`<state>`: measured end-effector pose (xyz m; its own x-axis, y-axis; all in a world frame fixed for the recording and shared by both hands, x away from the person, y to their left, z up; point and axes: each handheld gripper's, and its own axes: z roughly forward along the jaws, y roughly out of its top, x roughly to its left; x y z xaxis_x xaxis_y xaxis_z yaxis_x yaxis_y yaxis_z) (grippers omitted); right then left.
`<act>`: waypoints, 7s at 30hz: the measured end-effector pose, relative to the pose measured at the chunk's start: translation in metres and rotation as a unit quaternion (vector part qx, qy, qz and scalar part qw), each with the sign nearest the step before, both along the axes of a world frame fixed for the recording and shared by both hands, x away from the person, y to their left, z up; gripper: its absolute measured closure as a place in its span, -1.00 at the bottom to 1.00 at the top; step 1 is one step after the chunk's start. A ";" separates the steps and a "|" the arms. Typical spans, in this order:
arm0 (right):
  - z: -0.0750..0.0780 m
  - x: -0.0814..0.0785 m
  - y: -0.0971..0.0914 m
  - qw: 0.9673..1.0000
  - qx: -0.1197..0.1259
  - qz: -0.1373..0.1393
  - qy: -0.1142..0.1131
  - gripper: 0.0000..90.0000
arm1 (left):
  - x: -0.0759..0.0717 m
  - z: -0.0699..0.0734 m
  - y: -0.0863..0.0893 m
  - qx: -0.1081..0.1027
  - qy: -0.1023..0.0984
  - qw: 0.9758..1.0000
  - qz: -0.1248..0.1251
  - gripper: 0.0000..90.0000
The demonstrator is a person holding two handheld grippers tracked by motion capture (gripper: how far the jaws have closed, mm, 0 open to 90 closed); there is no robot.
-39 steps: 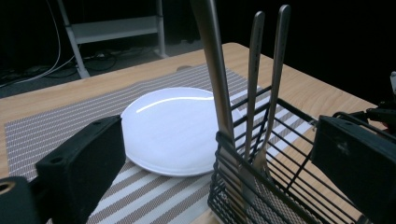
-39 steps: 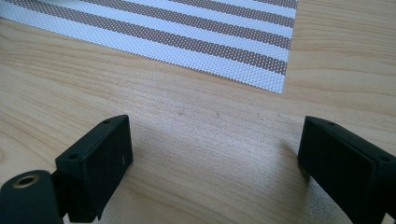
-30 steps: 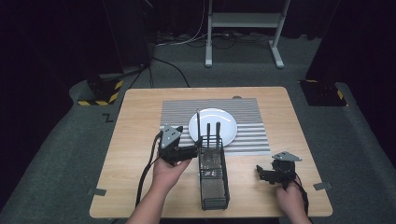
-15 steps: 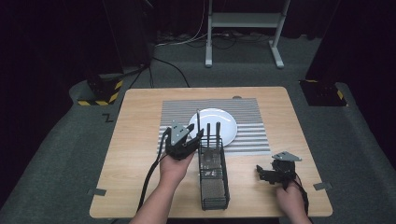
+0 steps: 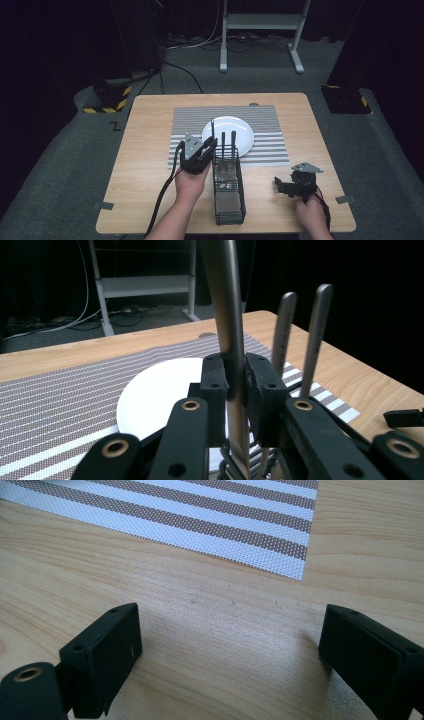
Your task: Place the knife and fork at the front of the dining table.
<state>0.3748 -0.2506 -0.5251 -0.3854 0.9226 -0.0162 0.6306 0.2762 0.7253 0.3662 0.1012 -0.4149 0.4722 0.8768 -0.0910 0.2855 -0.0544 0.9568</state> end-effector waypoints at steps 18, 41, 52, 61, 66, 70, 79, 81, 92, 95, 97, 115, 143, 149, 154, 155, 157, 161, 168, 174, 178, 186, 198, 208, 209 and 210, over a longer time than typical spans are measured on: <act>0.000 0.000 0.000 1.000 0.000 0.000 0.000 -0.78 | -0.028 -0.001 -0.018 0.012 -0.037 0.999 0.033 0.81; 0.000 0.000 0.000 1.000 0.000 0.000 0.000 -0.78 | -0.044 0.041 -0.008 -0.045 -0.102 0.994 0.014 0.82; 0.000 0.000 0.000 1.000 0.000 0.000 0.000 -0.78 | -0.053 0.075 0.008 -0.062 -0.136 0.989 0.013 0.83; 0.000 0.000 0.000 1.000 0.000 -0.001 0.000 -0.78 | -0.049 0.079 0.028 -0.050 -0.127 0.990 0.031 0.83; 0.000 0.000 0.000 1.000 0.000 0.000 0.000 -0.78 | -0.043 0.069 0.037 -0.037 -0.112 0.992 0.043 0.83; 0.000 0.000 0.000 1.000 0.000 0.000 0.000 -0.78 | -0.036 0.056 0.045 -0.031 -0.096 0.993 0.054 0.83; 0.000 0.000 0.000 1.000 0.000 0.000 0.000 -0.78 | -0.023 0.030 0.060 -0.028 -0.068 0.994 0.075 0.83; 0.000 0.000 0.000 1.000 0.000 0.000 0.000 -0.78 | -0.021 0.026 0.062 -0.025 -0.064 0.994 0.079 0.83; 0.000 0.001 0.003 1.000 0.000 0.004 0.001 -0.78 | 0.000 0.004 0.070 -0.018 -0.042 0.995 0.092 0.83; 0.000 0.001 0.003 1.000 0.000 0.004 0.001 -0.78 | 0.007 -0.001 0.074 -0.016 -0.031 0.995 0.097 0.83; 0.000 0.000 0.003 1.000 0.000 0.004 0.000 -0.78 | 0.012 -0.004 0.076 -0.015 -0.022 0.995 0.100 0.83; 0.000 0.000 0.003 1.000 0.000 0.007 0.000 -0.78 | 0.045 -0.018 0.082 -0.018 0.037 0.993 0.106 0.83; 0.000 0.000 0.003 1.000 0.001 0.006 0.001 -0.78 | 0.117 -0.035 0.061 -0.017 0.096 0.982 0.161 0.85; 0.000 0.000 0.003 1.000 0.000 0.007 0.001 -0.78 | 0.129 -0.042 0.058 -0.020 0.109 0.979 0.173 0.85; 0.000 0.000 0.003 1.000 0.001 0.006 0.001 -0.78 | 0.136 -0.048 0.063 -0.032 0.121 0.976 0.180 0.85; 0.000 0.000 0.003 1.000 0.001 0.006 0.001 -0.78 | 0.138 -0.049 0.064 -0.037 0.124 0.975 0.181 0.85; 0.000 0.000 0.003 1.000 0.001 0.007 0.001 -0.78 | 0.140 -0.052 0.065 -0.041 0.128 0.974 0.182 0.85; 0.000 0.000 0.003 1.000 0.002 0.006 0.001 -0.78 | 0.143 -0.056 0.061 -0.038 0.130 0.975 0.178 0.85; 0.000 0.000 0.003 1.000 0.001 0.007 0.001 -0.78 | 0.140 -0.053 0.056 -0.033 0.135 0.974 0.179 0.85; 0.000 0.000 0.003 1.000 0.001 0.007 0.001 -0.78 | 0.148 -0.057 0.057 -0.030 0.157 0.968 0.191 0.85; 0.000 0.000 0.003 1.000 0.001 0.007 0.001 -0.78 | 0.157 -0.063 0.057 -0.025 0.177 0.964 0.194 0.84; 0.000 0.000 0.003 1.000 0.002 0.009 0.001 -0.78 | 0.167 -0.075 0.060 -0.042 0.205 0.955 0.208 0.84; 0.000 0.000 0.003 1.000 0.002 0.009 0.001 -0.78 | 0.172 -0.079 0.049 -0.009 0.216 0.954 0.206 0.84; 0.000 0.000 0.003 1.000 0.002 0.009 0.001 -0.78 | 0.174 -0.086 0.049 0.002 0.229 0.950 0.211 0.83; 0.000 0.000 0.003 1.000 0.002 0.009 0.001 -0.78 | 0.174 -0.087 0.049 0.001 0.230 0.950 0.213 0.83; 0.000 0.000 0.003 1.000 0.002 0.009 0.001 -0.78 | 0.174 -0.088 0.050 -0.001 0.233 0.949 0.214 0.83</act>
<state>0.3744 -0.2473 -0.5252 -0.4025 0.9154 -0.0122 0.6270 0.2853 0.7249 0.5405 0.1511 -0.5028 -0.0184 0.9788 -0.2042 0.6728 0.1632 0.7216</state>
